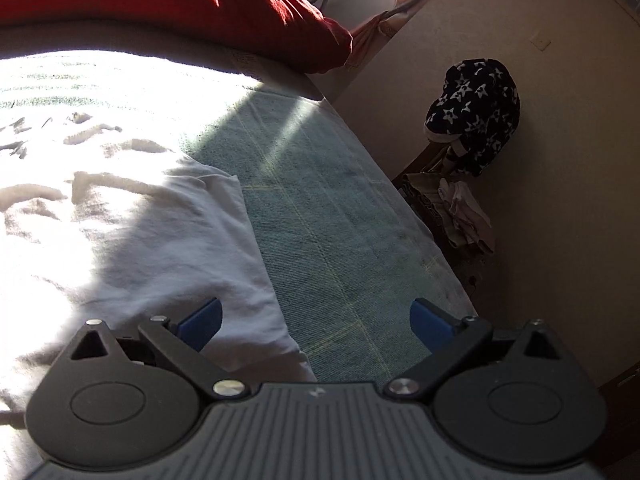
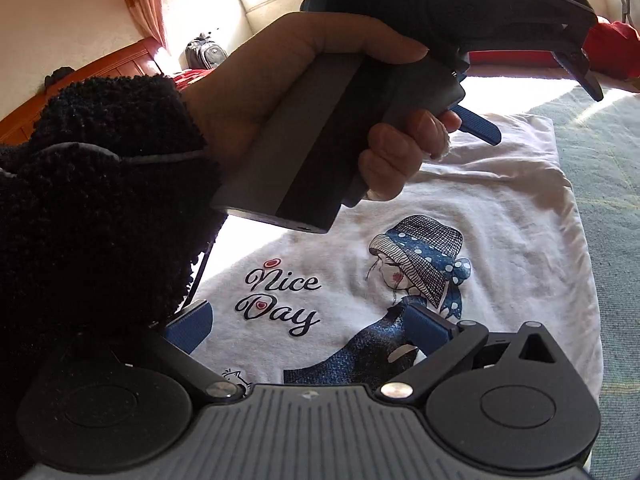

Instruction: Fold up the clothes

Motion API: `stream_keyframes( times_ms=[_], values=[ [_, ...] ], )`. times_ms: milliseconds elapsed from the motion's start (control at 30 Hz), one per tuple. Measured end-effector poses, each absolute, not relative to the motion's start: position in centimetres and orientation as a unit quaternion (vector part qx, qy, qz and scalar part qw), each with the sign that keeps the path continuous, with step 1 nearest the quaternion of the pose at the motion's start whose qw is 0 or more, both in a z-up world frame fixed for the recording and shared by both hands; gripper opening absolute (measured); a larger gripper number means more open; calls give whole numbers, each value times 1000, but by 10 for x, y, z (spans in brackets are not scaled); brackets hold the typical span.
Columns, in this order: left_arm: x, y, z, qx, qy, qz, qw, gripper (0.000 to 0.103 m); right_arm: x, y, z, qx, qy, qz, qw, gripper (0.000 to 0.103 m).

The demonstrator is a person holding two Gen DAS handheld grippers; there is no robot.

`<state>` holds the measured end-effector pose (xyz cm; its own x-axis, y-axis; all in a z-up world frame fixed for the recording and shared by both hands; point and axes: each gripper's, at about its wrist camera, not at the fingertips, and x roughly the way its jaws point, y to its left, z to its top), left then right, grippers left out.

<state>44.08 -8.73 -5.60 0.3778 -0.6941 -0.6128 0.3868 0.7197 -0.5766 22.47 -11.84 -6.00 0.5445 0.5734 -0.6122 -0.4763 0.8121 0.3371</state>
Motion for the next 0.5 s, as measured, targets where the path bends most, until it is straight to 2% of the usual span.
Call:
stream_keyframes(
  times_ms=[400, 500],
  values=[
    [427, 2, -25, -158, 413, -218, 870, 100, 226, -120, -61, 80, 375, 304, 872, 103],
    [434, 37, -39, -190, 427, -166, 868, 100, 228, -119, -62, 79, 375, 302, 873, 103]
  ],
)
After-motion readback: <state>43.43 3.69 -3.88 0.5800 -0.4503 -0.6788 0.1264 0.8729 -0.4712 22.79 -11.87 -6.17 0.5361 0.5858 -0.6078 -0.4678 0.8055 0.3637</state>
